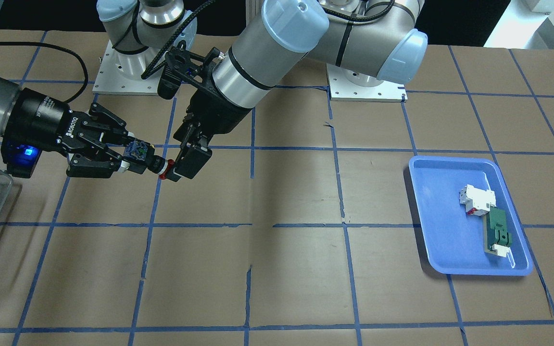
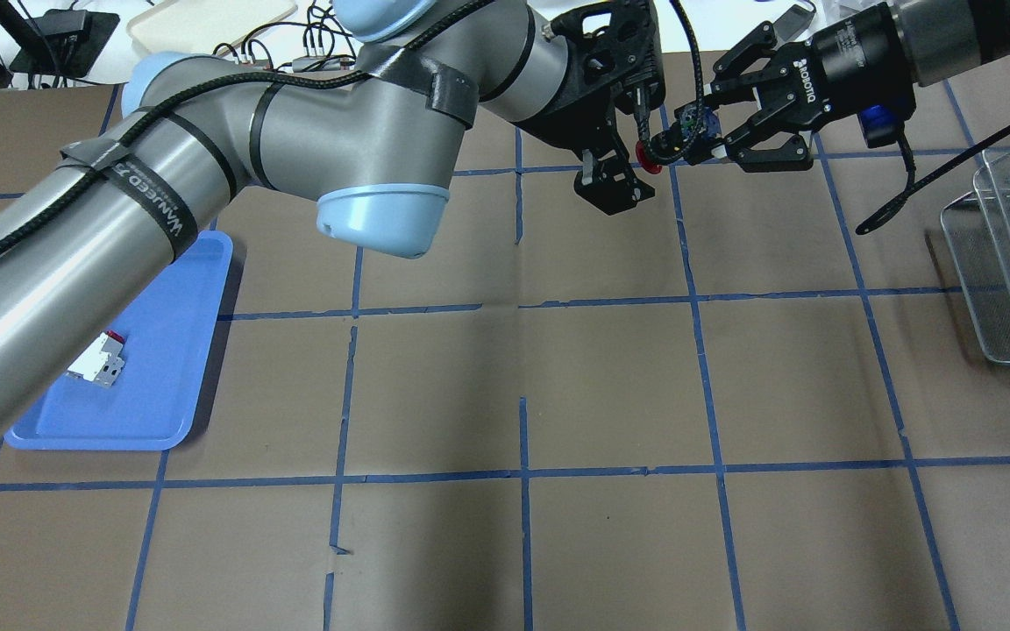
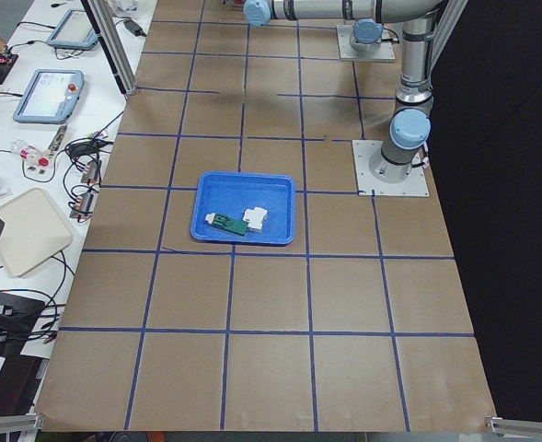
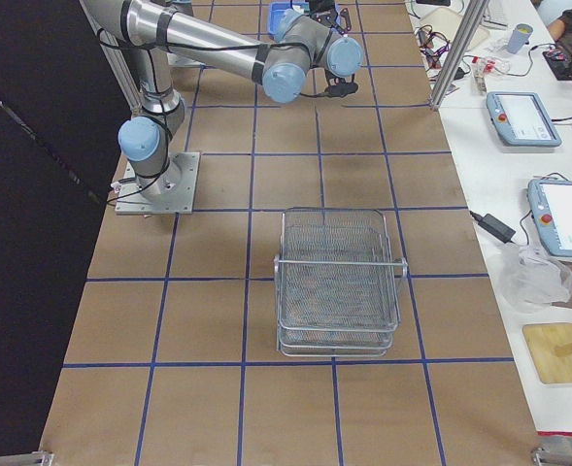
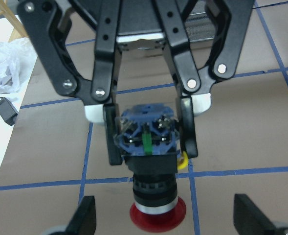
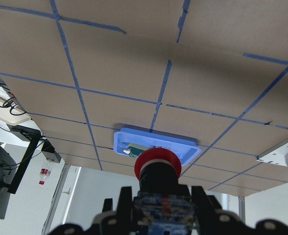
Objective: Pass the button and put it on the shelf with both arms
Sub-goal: 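Open and withdraw the left gripper while the right gripper carries the button away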
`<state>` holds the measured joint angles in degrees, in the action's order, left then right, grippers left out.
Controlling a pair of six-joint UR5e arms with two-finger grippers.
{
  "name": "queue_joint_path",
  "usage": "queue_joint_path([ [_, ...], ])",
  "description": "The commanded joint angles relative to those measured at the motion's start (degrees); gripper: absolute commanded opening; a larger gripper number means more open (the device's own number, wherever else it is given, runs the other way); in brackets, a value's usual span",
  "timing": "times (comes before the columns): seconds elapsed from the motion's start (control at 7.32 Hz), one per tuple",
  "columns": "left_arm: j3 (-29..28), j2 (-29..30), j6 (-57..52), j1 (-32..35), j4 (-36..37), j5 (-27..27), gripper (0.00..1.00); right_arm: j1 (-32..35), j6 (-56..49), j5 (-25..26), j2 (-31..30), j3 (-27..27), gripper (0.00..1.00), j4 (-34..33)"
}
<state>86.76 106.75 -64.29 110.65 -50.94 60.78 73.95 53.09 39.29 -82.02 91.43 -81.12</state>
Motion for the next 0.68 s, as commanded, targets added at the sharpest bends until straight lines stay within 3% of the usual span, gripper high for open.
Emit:
queue_joint_path([
  [0.0, 0.42, -3.29, 1.45, -2.79, -6.86, 5.90, 1.00, -0.12, -5.33, 8.32, 0.02, -2.39, 0.00, 0.08],
  [0.27, 0.69, -8.63, 2.93, -7.96, -19.32, 11.25, 1.00, -0.21, -14.27, 18.22, 0.02, -4.15, 0.00, -0.01],
  [0.41, 1.82, -10.58, 5.56, -10.51, -20.85, 11.46, 1.00, -0.73, -21.03, 24.72, 0.11, -6.33, 0.00, 0.08],
  [0.55, 4.27, -11.21, 5.58, -14.28, -23.39, 15.73, 1.00, -3.09, -29.89, 29.31, 0.20, -7.66, 0.00, 1.30],
])
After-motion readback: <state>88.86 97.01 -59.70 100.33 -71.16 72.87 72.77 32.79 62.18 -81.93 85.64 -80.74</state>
